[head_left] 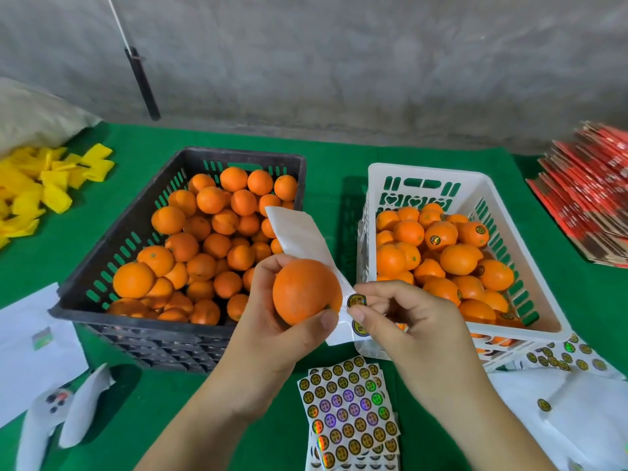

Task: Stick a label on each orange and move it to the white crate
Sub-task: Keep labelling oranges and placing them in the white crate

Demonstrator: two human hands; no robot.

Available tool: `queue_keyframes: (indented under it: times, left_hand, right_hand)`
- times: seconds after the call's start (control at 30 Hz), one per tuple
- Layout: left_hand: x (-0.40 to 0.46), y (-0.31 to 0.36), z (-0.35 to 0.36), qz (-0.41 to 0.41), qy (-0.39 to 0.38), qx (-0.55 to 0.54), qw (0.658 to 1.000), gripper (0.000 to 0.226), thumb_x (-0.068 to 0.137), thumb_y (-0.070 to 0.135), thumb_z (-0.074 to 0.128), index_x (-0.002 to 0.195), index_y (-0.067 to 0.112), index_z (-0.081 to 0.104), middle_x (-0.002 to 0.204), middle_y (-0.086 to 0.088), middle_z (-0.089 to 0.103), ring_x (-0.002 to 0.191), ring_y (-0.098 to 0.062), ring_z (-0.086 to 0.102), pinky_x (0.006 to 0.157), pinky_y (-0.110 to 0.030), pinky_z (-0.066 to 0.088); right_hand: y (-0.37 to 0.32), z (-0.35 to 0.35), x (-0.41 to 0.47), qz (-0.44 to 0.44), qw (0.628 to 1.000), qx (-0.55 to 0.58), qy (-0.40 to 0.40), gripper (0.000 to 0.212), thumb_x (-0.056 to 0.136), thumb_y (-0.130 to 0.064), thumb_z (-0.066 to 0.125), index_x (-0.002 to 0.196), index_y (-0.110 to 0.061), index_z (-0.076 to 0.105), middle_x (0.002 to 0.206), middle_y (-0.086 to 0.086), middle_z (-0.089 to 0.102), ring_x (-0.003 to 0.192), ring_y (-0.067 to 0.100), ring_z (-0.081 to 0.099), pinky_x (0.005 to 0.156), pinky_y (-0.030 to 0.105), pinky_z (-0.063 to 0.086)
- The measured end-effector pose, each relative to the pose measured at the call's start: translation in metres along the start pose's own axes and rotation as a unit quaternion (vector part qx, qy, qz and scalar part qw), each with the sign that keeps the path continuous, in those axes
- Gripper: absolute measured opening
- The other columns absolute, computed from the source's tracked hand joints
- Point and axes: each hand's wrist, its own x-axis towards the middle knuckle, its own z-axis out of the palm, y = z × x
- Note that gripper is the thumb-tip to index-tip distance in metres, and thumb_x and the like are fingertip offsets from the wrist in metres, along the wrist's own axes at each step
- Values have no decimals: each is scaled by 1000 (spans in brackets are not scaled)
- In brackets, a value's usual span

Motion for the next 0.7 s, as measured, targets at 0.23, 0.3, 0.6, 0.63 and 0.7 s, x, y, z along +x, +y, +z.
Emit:
queue_keyframes:
  times: [0.23,0.3,0.6,0.63,0.7]
  left_hand:
    - [1,-1,5,33,44,60,997,78,63,48,89,128,45,45,112,17,63,93,-14,71,76,-34,61]
    - [1,-1,6,76,22,122,989,76,69,41,88,128,39,40,113,20,59,93,-13,70,71,-28,60]
    - [-2,-11,10,160,-6,248,955,65,77,29,81,121,51,38,109,18,59,93,-16,68,77,-24,57]
    - [-2,-10,10,171,-6,271,947,66,78,29,81,121,53,37,109,19,58,92,-15,67,76,-23,56]
    - [-4,-8,10,199,-6,317,927,65,81,34,80,121,55,34,114,23,53,97,-12,65,75,-23,56]
  right_hand:
    - [-5,2,0,-150,980,-57,116,7,93,-27,80,90,-32,77,100,-11,68,94,9,66,81,20,50]
    - [-22,-5,3,-107,989,61,80,6,88,-33,79,88,-37,76,83,-10,68,77,6,63,70,14,48]
    - [-35,-6,18,-8,988,-71,-135,37,81,-61,74,102,-38,54,66,-5,53,56,7,47,57,40,40]
    - [-33,-9,19,33,986,-43,-159,43,77,-66,73,104,-40,53,68,-7,54,58,5,48,58,38,41]
    - [-28,-12,17,124,962,51,-240,49,74,-67,75,113,-44,54,84,-7,67,72,7,66,64,34,50]
